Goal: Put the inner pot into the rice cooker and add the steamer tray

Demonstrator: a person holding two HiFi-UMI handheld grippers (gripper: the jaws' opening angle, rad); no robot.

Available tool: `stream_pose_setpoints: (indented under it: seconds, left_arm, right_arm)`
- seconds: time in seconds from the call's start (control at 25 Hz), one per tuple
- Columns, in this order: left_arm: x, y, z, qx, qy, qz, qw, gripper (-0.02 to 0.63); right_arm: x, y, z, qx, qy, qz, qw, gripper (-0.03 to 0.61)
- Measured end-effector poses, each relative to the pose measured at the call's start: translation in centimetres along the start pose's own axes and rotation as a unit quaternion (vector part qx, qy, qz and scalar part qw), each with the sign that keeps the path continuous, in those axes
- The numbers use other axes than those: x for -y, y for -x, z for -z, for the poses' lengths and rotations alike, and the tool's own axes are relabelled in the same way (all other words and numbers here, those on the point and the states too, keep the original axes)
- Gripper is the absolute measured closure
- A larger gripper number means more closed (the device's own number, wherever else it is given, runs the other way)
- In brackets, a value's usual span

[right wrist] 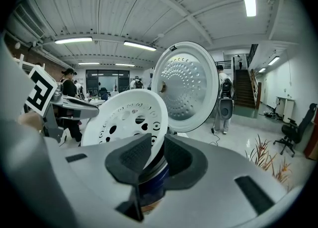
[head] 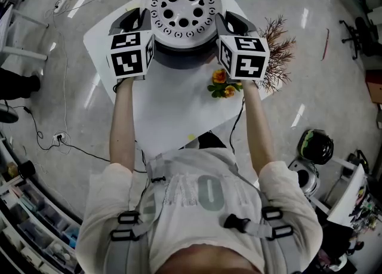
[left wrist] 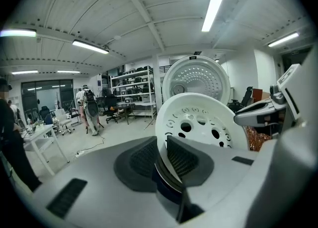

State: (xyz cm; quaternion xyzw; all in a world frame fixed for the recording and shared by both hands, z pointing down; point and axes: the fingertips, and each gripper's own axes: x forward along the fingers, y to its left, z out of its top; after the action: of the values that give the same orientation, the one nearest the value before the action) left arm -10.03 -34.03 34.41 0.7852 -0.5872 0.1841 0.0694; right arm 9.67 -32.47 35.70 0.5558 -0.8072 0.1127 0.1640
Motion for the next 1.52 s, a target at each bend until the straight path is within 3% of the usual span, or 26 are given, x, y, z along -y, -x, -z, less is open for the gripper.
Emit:
stream_pose_setpoints:
  seconds: [0.6,1.0,1.52]
  left_arm:
    - [0.1,-2.6,2.2,-0.03,0.008,0.003,0.9995,0.543]
    - [0.4,-3.8,4.4,-0.053,0.011,0.007,0.9985,0.561]
    - [0.3,-3.5,3.7,-0.043,0.014,0.004,0.999,0.568]
  right_arm:
    - [0.8,-2.3,2.4,-0.042,-0.07,-0.019,0.996,0.499]
    - [0.8,-3.3,3.5,-0.067,0.008,0.016,0.998,0.505]
    - [0.4,-3.3,3.2,-0.061,0.02,0.023,0.998,0.526]
